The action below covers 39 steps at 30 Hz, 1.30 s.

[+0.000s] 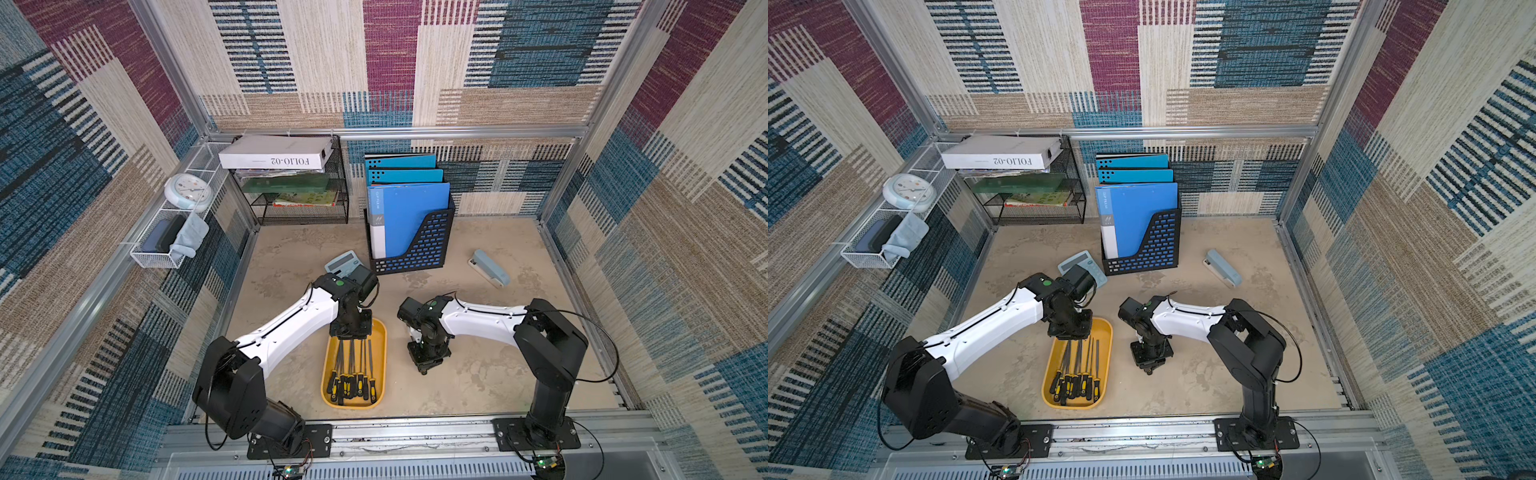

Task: Put the file tool into the storage box
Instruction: Pick up the file tool from the center of the board, then place the file tool in the storage box.

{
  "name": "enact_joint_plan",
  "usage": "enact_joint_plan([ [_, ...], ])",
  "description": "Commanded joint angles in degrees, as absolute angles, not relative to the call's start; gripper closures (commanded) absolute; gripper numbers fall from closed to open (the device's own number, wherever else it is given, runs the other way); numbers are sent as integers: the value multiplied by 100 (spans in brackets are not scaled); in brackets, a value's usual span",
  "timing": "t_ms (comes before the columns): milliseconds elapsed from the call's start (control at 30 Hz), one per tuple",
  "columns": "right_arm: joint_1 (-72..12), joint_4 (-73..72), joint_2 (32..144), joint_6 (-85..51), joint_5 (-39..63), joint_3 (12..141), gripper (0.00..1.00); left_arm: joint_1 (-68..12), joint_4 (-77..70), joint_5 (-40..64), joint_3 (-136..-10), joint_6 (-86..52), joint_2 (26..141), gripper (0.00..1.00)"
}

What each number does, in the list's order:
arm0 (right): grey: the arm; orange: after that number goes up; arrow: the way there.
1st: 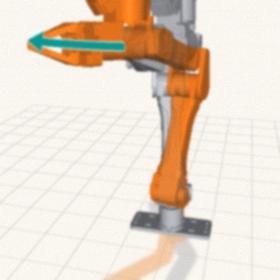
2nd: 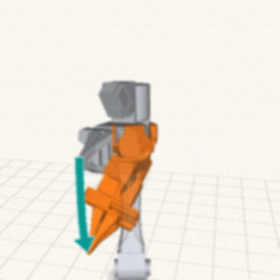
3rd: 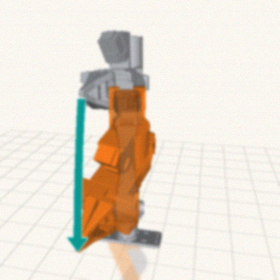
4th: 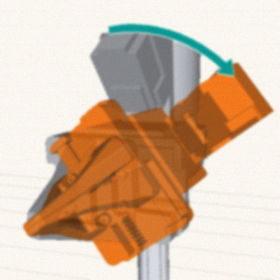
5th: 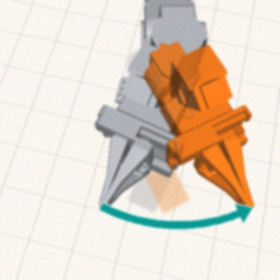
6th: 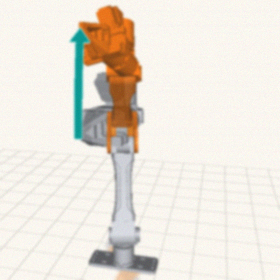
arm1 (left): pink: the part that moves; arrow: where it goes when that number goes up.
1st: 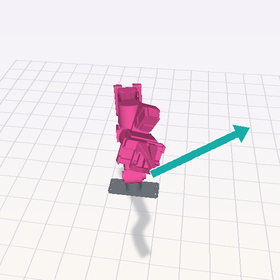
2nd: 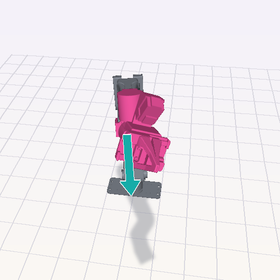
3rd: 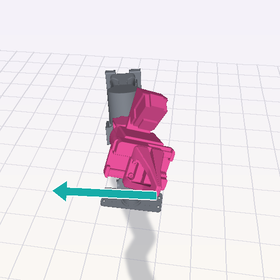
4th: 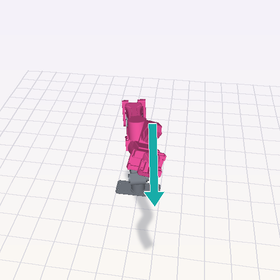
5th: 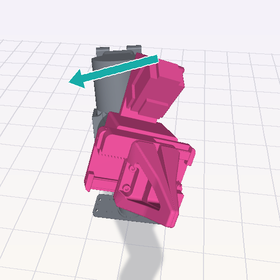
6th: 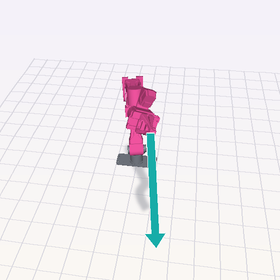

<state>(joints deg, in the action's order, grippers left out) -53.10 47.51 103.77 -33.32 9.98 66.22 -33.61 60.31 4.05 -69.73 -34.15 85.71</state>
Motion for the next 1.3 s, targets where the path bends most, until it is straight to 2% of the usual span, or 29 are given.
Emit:
enact_joint_plan([
  [0, -5322, 4685, 9963, -3190, 1037, 6584, 85, -3366, 6129, 892, -7332, -3572, 8613, 68],
  [400, -5423, 3401, 8981, -3467, 2381, 6190, 84, -3391, 5213, 2149, -7523, -4544, 8909, 65],
  [1000, -5476, 2770, 8651, -3813, 2883, 6012, 84, -3417, 4776, 2075, -7199, -4983, 8900, 65],
  [1067, -5484, 2707, 8626, -3832, 2943, 6003, 83, -3419, 4764, 2061, -7182, -4975, 8933, 69],
  [1200, -5484, 2603, 8572, -3895, 3024, 5977, 82, -3419, 4792, 1957, -7157, -4949, 8968, 94],
  [1267, -5484, 2588, 8554, -3924, 3023, 5960, 79, -3418, 4882, 1865, -7217, -4878, 8935, 98],
])
